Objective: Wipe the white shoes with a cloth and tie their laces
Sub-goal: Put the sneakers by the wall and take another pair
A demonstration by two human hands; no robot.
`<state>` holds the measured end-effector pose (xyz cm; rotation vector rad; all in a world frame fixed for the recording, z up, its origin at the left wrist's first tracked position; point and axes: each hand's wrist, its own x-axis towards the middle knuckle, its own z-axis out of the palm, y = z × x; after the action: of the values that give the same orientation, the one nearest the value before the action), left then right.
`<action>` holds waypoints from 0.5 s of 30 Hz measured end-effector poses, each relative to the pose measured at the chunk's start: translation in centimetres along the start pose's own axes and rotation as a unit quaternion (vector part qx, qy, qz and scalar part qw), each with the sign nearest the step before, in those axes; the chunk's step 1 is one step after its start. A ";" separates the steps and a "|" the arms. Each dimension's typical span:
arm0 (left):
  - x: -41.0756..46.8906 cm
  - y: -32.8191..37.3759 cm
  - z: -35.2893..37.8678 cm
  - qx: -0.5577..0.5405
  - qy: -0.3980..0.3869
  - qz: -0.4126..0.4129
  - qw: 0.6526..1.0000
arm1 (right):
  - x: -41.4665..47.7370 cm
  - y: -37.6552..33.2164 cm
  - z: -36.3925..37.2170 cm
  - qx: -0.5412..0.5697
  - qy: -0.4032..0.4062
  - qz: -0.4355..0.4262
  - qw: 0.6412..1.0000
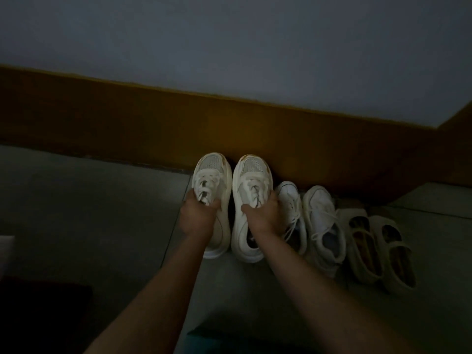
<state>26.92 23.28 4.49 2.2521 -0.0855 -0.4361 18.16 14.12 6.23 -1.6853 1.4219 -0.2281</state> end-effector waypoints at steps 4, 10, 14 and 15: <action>-5.1 1.6 -2.3 -0.011 0.003 0.031 0.999 | -4.8 0.0 -4.7 0.040 0.027 -0.025 0.999; -15.6 1.4 -4.5 -0.014 -0.025 0.038 0.999 | -12.9 3.7 -11.1 0.096 0.045 -0.019 0.994; -22.0 0.5 -4.7 0.021 -0.040 0.024 0.999 | -17.4 7.5 -14.5 0.141 0.031 -0.003 0.990; -23.4 0.2 -4.7 0.030 -0.045 0.020 0.998 | -18.5 8.5 -15.0 0.149 0.027 0.002 0.988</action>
<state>6.58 31.30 14.02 2.2853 -0.1932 -0.5195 -3.37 23.03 16.11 -1.4401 1.3566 -0.4640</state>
